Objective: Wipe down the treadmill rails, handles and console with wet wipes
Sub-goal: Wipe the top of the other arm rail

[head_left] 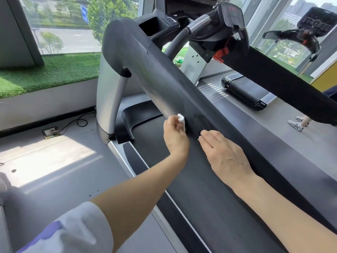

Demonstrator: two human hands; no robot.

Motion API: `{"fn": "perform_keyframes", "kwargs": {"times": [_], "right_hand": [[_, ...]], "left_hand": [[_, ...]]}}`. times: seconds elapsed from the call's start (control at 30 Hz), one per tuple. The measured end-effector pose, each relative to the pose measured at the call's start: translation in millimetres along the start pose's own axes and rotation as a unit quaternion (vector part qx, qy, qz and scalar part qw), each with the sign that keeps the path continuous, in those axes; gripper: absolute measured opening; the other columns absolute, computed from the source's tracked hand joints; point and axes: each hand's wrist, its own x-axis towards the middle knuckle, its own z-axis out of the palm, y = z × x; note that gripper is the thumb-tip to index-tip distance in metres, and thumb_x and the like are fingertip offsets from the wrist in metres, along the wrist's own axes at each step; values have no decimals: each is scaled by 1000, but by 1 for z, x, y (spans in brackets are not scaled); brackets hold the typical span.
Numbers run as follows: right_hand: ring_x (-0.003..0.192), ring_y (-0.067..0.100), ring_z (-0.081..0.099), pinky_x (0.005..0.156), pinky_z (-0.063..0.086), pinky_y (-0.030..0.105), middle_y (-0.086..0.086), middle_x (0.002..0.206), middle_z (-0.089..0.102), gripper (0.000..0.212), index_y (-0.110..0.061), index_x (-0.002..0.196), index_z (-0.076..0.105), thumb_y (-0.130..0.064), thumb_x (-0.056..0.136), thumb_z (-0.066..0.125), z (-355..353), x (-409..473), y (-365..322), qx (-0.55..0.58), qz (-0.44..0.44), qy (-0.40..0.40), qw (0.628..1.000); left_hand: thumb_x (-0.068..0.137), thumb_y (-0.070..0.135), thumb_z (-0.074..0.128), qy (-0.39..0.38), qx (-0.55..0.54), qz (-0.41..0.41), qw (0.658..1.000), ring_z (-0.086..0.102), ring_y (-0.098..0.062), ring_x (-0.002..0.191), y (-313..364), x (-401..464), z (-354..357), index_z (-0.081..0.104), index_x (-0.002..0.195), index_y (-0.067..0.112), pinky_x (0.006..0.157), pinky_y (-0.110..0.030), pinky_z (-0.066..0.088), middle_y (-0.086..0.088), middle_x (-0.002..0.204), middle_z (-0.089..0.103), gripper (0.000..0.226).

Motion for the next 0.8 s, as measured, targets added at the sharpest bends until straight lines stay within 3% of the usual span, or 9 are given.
{"fn": "perform_keyframes", "kwargs": {"times": [0.1,0.23,0.47,0.63,0.8], "right_hand": [[95,23,65,73,55,26,8,106,68,45,-1,101,70,15,60,64,2,-1,-1,-1,-1,14,1000],[94,24,67,72,56,27,10,104,68,50,1,102,70,9,53,78,-2,-2,-2,-1,5,-4,1000],[94,22,66,71,55,25,7,104,68,51,-1,103,70,9,53,78,0,-1,-1,-3,5,-12,1000],[94,23,66,71,56,26,8,104,68,52,0,103,70,8,52,79,-1,-1,-1,-9,0,-6,1000],[94,22,65,71,55,24,6,104,67,52,-1,104,70,9,54,78,0,0,-1,-7,3,-5,1000]], "left_hand": [[97,10,45,11,-6,-7,1000,47,6,65,1,13,-2,49,83,18,61,-5,34,-8,94,54,17],[96,7,48,-32,2,8,999,49,5,71,-11,-28,1,52,85,16,66,-6,37,-3,91,53,15],[98,8,44,21,-2,-15,1000,45,8,64,1,4,0,49,82,16,62,-4,35,-6,92,50,18],[97,6,47,-26,-19,-18,999,48,6,68,-6,-34,3,48,78,19,66,-5,38,-8,92,52,22],[99,16,44,25,-11,-58,998,46,-1,62,-9,2,3,49,80,15,62,-9,35,-14,95,57,20]]}}
